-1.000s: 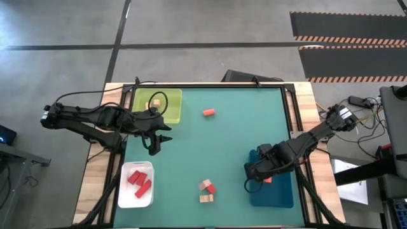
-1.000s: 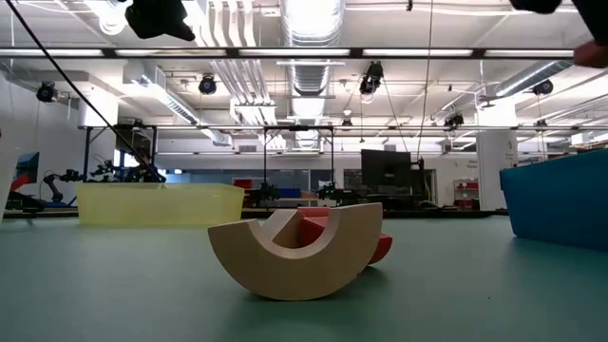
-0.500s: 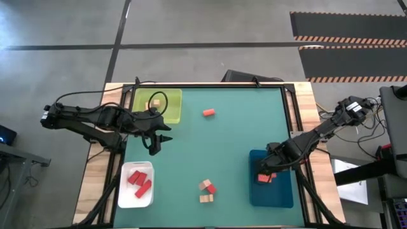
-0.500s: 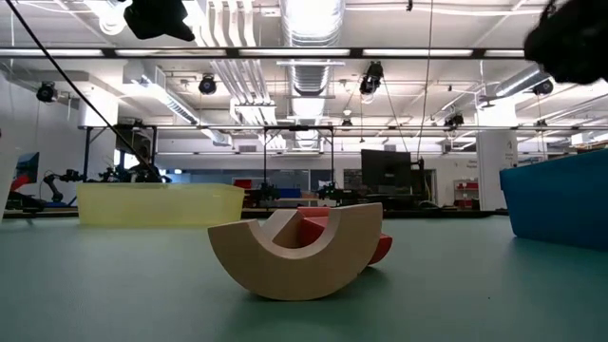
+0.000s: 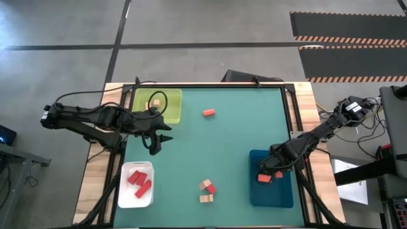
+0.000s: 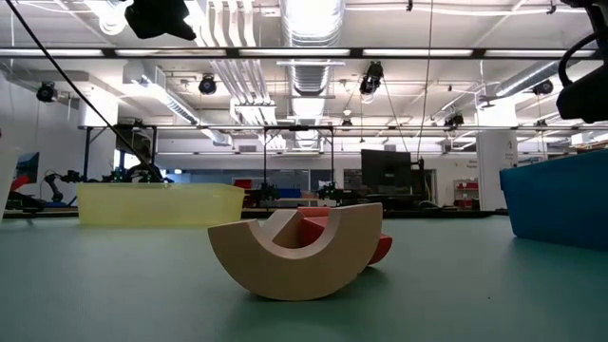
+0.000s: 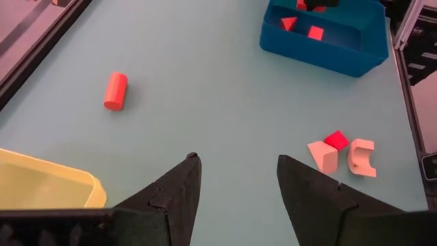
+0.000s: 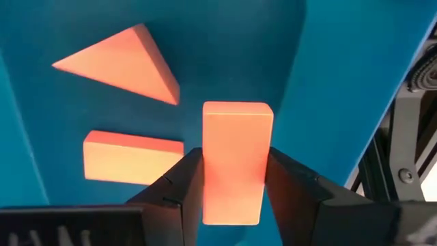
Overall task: Sort & place blocks by color
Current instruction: Put the orange block into the blue bin, then put the light brown block into the yellow bin
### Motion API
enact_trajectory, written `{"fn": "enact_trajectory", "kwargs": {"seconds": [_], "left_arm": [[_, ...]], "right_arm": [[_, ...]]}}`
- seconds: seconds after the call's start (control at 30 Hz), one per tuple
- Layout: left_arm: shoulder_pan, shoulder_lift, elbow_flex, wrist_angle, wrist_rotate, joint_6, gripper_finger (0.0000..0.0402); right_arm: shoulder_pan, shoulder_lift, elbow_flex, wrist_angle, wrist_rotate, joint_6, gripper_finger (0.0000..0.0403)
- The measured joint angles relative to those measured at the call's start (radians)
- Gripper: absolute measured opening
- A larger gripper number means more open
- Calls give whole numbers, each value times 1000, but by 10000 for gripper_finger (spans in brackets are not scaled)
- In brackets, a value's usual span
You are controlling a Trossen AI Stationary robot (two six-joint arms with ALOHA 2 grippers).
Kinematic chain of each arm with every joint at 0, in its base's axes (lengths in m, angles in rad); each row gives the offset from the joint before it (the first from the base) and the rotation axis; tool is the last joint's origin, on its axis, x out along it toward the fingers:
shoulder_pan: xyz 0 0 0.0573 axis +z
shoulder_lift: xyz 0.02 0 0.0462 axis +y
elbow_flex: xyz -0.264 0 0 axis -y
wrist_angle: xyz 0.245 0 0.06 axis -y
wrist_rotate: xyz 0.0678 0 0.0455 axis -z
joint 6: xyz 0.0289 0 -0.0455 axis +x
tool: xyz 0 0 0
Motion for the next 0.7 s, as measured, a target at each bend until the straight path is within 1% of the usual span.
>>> {"fn": "enact_trajectory", "kwargs": {"seconds": [0.3,0.5,0.7], "left_arm": [[0,0,0,23,-18,-1,177],[0,0,0,41,-18,0,177],[0,0,0,41,-18,0,177]], "right_arm": [[0,0,0,3,0,-5,167],[0,-1,15,0,0,-8,174],[-1,-3,105,-9,0,-14,175]]}}
